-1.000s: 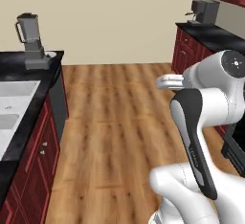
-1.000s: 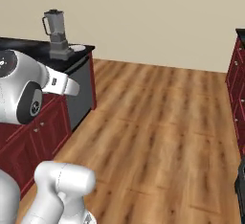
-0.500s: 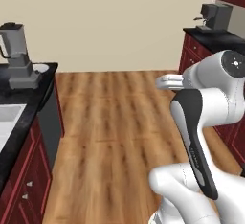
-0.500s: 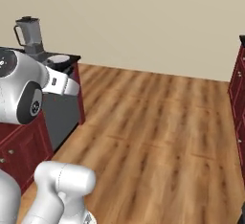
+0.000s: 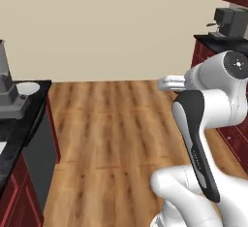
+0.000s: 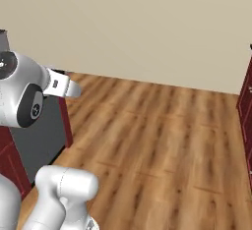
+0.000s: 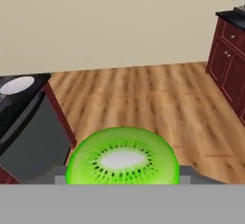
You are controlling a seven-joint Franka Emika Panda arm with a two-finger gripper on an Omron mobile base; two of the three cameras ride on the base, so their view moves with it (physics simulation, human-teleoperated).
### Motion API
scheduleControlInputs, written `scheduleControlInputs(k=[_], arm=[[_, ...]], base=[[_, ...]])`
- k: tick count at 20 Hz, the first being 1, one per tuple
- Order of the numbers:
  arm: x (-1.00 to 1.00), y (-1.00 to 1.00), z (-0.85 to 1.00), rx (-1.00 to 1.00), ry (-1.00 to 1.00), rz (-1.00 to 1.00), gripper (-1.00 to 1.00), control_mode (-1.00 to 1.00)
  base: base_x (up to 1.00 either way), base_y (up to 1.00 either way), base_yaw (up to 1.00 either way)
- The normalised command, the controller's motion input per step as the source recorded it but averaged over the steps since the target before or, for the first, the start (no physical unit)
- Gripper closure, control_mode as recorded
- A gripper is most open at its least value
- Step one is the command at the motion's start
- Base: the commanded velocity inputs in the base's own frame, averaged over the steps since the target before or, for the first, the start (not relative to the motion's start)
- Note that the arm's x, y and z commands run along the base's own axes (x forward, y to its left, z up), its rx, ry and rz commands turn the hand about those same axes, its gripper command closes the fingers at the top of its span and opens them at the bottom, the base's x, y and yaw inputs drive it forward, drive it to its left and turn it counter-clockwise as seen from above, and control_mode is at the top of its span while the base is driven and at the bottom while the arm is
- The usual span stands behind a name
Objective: Pick the kiwi and mango from the fridge and place them on the plate next to the blender to make a fruit smoothie.
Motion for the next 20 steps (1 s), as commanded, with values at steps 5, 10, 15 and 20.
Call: scheduleControlInputs(k=[5, 10, 15, 20], arm=[[0.0, 0.0, 0.0, 0.0, 0.0, 0.0, 1.0, 1.0], [0.0, 0.0, 0.0, 0.0, 0.0, 0.0, 1.0, 1.0], [0.0, 0.0, 0.0, 0.0, 0.0, 0.0, 1.0, 1.0], [0.0, 0.0, 0.0, 0.0, 0.0, 0.0, 1.0, 1.0]], base=[[1.0, -0.2, 0.03], [1.0, -0.29, 0.19], [1.0, -0.26, 0.43], [1.0, -0.25, 0.64]])
